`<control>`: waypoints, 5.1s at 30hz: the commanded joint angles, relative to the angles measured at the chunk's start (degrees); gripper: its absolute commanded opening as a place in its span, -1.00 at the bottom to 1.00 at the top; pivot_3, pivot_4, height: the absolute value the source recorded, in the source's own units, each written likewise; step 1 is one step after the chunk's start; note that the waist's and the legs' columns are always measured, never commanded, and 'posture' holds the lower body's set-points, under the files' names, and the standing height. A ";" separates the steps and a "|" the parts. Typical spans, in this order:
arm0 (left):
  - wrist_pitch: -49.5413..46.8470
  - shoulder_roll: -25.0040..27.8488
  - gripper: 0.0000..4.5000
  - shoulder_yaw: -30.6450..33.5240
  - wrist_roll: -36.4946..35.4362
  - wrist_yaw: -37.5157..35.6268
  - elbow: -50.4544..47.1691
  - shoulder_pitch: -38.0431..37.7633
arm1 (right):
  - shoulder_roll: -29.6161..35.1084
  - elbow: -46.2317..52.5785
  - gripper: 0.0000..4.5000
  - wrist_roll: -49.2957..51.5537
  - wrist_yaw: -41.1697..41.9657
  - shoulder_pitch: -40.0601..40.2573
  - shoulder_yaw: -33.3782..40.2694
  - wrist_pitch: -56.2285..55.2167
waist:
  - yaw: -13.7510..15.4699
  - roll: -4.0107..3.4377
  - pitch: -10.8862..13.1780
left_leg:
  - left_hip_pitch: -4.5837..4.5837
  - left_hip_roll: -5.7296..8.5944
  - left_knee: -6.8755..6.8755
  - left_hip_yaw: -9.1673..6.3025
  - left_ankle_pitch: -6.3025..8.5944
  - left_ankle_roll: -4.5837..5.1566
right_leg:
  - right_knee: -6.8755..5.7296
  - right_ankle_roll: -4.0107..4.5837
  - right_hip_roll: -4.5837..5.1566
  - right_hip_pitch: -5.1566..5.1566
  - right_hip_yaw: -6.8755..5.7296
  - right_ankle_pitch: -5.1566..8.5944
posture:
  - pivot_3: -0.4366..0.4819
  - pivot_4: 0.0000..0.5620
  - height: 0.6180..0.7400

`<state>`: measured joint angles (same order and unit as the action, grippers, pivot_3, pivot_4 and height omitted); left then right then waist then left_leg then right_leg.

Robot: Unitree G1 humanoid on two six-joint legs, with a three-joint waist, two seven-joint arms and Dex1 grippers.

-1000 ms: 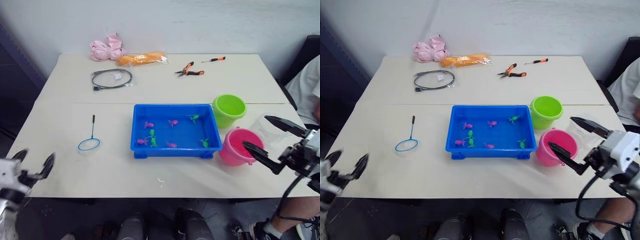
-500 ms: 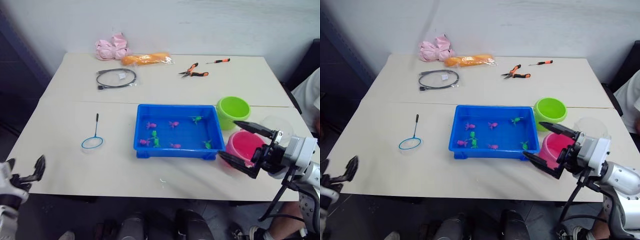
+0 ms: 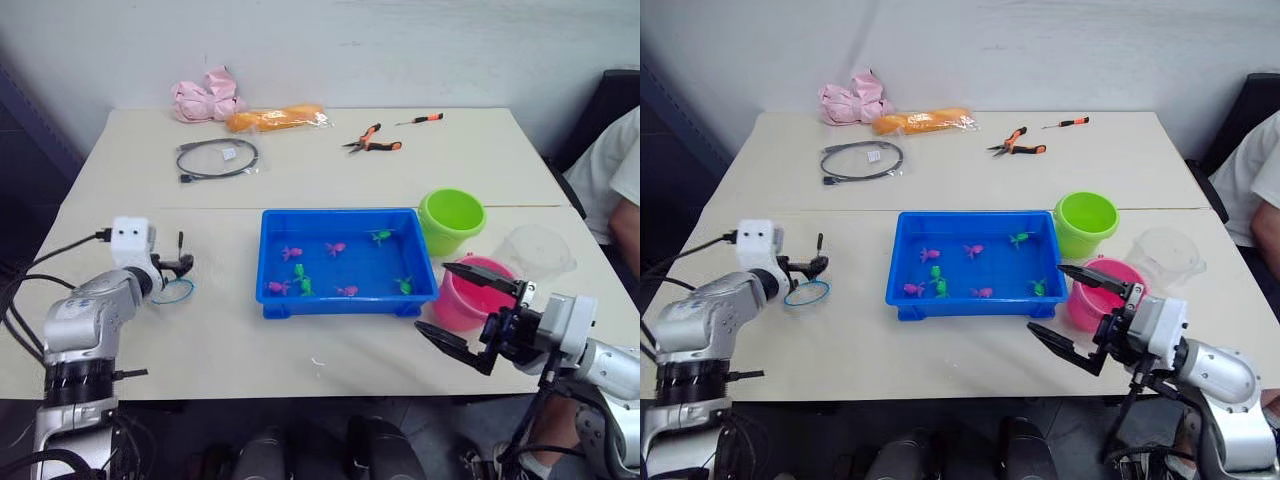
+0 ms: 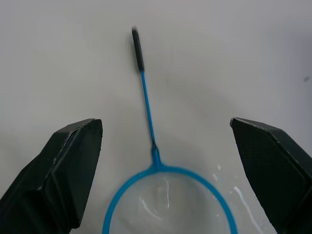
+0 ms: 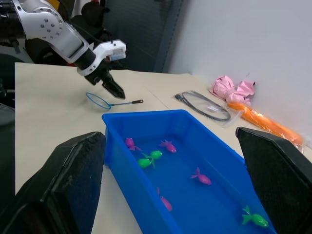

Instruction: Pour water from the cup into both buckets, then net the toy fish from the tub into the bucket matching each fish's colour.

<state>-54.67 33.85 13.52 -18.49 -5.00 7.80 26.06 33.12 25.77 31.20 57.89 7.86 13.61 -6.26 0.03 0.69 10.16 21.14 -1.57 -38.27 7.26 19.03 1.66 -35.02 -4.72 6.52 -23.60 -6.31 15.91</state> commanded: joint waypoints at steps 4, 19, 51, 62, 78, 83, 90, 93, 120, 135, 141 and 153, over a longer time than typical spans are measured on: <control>8.27 -2.32 1.00 -1.86 5.19 -0.12 15.46 7.46 | -1.38 2.98 0.98 -2.79 -3.89 0.93 -0.96 -1.85 | 0.21 0.02 -0.01 | 0.01 0.01 -0.02 -0.01 0.00 0.00 | -0.01 0.00 0.03 0.00 0.01 0.00 | -0.05 -0.47 1.00; 10.78 -3.94 -0.79 -3.88 8.43 -7.04 24.28 8.72 | -2.18 1.96 1.00 -4.21 -4.97 1.98 -2.59 -4.65 | 1.35 -0.06 -0.07 | -0.10 0.08 -0.13 0.01 -0.03 0.01 | -0.27 0.00 0.09 0.02 0.04 0.00 | -0.05 -0.47 1.00; 37.29 6.31 -1.00 -32.78 4.82 -80.56 -3.49 24.58 | 11.87 5.96 1.00 14.69 -13.07 -33.14 -17.03 53.65 | 0.70 -0.22 0.20 | 0.46 -0.14 -0.88 -0.01 0.11 0.09 | -0.64 0.37 -0.21 -0.36 0.01 0.21 | -0.05 -0.47 1.00; 34.82 4.01 -1.00 -31.04 2.27 -81.29 -3.91 23.92 | 7.66 8.29 1.00 18.70 -17.16 -33.78 -16.11 61.01 | 0.62 -0.22 0.20 | 0.53 -0.08 -0.93 -0.02 0.12 0.22 | -0.58 0.22 -0.19 -0.35 0.01 0.13 | -0.05 -0.47 1.00; 31.03 2.52 -1.00 -30.50 1.51 -78.80 -6.66 23.82 | 7.72 8.02 -0.26 20.98 -17.23 -33.97 -14.77 62.21 | 0.63 -0.22 0.20 | 0.54 -0.07 -0.93 -0.03 0.12 0.22 | -0.57 0.20 -0.19 -0.35 0.02 0.12 | -0.05 -0.47 1.00; 31.02 2.24 -1.00 -30.02 1.10 -78.38 -6.88 23.82 | 7.89 8.17 -0.97 21.10 -16.92 -33.67 -15.03 62.47 | 0.64 -0.22 0.20 | 0.54 -0.07 -0.93 -0.03 0.12 0.22 | -0.57 0.20 -0.20 -0.35 0.01 0.12 | -0.05 -0.47 1.00; 27.61 -0.47 -0.76 -25.50 -4.62 -76.94 -8.02 23.52 | 7.35 8.64 -1.00 20.42 -16.98 -32.74 -15.42 61.32 | 0.62 -0.22 0.20 | 0.54 -0.08 -0.93 -0.04 0.12 0.22 | -0.57 0.20 -0.19 -0.35 0.01 0.12 | -0.05 -0.47 1.00; 24.65 -3.50 -0.27 -20.83 -9.55 -74.07 -7.35 24.49 | 7.68 9.29 -1.00 20.36 -16.49 -31.90 -14.05 60.11 | 0.94 -0.22 0.21 | 0.57 -0.07 -0.95 -0.07 0.11 0.23 | -0.56 0.19 -0.16 -0.35 0.01 0.11 | -0.05 -0.47 1.00; 42.84 4.53 0.99 -2.07 -7.64 -61.21 -2.82 -2.03 | 27.31 7.67 -1.00 2.14 -19.94 -14.88 2.04 52.24 | 1.26 -0.14 0.24 | 0.48 -0.04 -0.91 -0.16 0.16 0.25 | -0.08 0.04 0.13 -0.18 -0.03 0.02 | -0.05 -0.47 1.00; 42.35 6.19 0.99 -3.01 -8.71 -65.74 -2.08 -5.48 | 31.39 0.15 -1.00 -26.53 -18.90 -26.18 -19.67 36.69 | 0.45 -0.15 0.24 | 0.46 -0.11 -0.87 0.01 0.18 0.15 | -0.07 0.07 -0.01 -0.26 0.00 0.04 | -0.05 -0.47 1.00; 41.82 6.38 0.99 -4.00 -8.85 -66.94 -3.34 -5.98 | 29.82 -1.28 -1.00 -33.15 -17.31 -29.14 -24.91 35.86 | -0.17 -0.15 0.24 | 0.48 -0.11 -0.87 0.00 0.19 0.13 | -0.06 0.07 0.01 -0.27 0.01 0.04 | -0.05 -0.47 1.00; 44.47 7.87 0.99 -3.94 -7.68 -67.65 0.15 -4.06 | 20.36 -0.80 -1.00 -30.97 -10.32 -36.00 -28.56 46.73 | -0.29 -0.15 0.24 | 0.47 -0.13 -0.87 0.00 0.19 0.14 | -0.11 0.08 0.01 -0.27 -0.01 0.04 | -0.05 -0.47 1.00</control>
<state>-11.38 40.79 8.44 -26.29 -72.49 7.79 21.27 54.22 24.01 -0.71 47.24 -26.80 -16.07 38.23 -0.26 0.54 10.40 21.62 -1.71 -39.14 7.26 19.22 1.80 -35.16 -4.64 6.53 -23.89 -6.32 15.96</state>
